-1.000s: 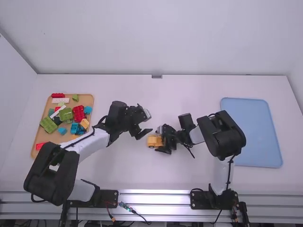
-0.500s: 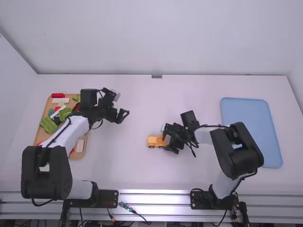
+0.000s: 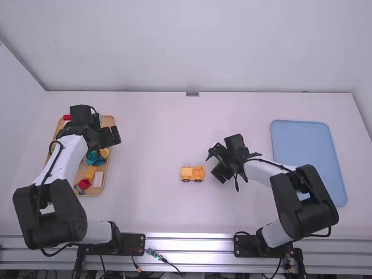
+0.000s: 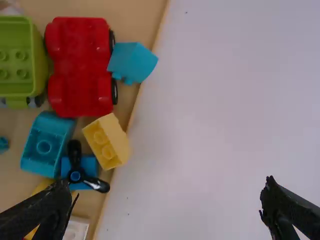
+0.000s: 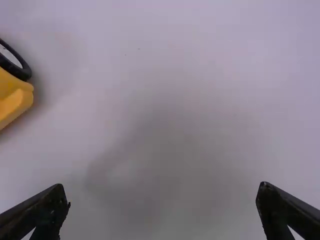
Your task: Assemble lego blocks to make yellow taxi
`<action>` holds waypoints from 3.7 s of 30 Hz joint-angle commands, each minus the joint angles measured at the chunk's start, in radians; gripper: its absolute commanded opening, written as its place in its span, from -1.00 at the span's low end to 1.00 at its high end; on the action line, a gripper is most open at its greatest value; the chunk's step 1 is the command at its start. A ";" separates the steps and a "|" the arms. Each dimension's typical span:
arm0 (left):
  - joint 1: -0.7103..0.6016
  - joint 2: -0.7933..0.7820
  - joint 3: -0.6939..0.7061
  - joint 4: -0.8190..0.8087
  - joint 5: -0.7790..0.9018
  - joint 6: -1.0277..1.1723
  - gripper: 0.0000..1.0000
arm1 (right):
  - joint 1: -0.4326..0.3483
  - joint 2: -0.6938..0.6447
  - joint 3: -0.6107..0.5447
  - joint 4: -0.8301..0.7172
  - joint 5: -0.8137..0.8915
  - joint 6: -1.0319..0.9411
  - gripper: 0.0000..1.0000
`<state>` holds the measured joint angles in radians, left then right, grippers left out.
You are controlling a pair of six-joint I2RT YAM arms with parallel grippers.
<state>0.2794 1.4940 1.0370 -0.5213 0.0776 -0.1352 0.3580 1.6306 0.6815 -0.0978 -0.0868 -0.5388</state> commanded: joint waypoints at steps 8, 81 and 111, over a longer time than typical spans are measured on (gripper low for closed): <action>-0.005 -0.004 -0.040 0.027 0.008 -0.060 0.98 | 0.041 -0.136 0.091 -0.118 0.032 0.044 0.98; 0.068 0.221 -0.284 0.589 -0.060 -0.452 0.63 | 0.095 -0.165 0.198 -0.127 0.108 0.045 0.98; 0.115 0.354 0.084 0.097 0.038 -0.370 0.93 | 0.095 -0.165 0.198 -0.123 0.107 0.045 0.98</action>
<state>0.3889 1.8244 1.0966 -0.4137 0.1047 -0.5232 0.4488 1.4815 0.8555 -0.2199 0.0227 -0.4999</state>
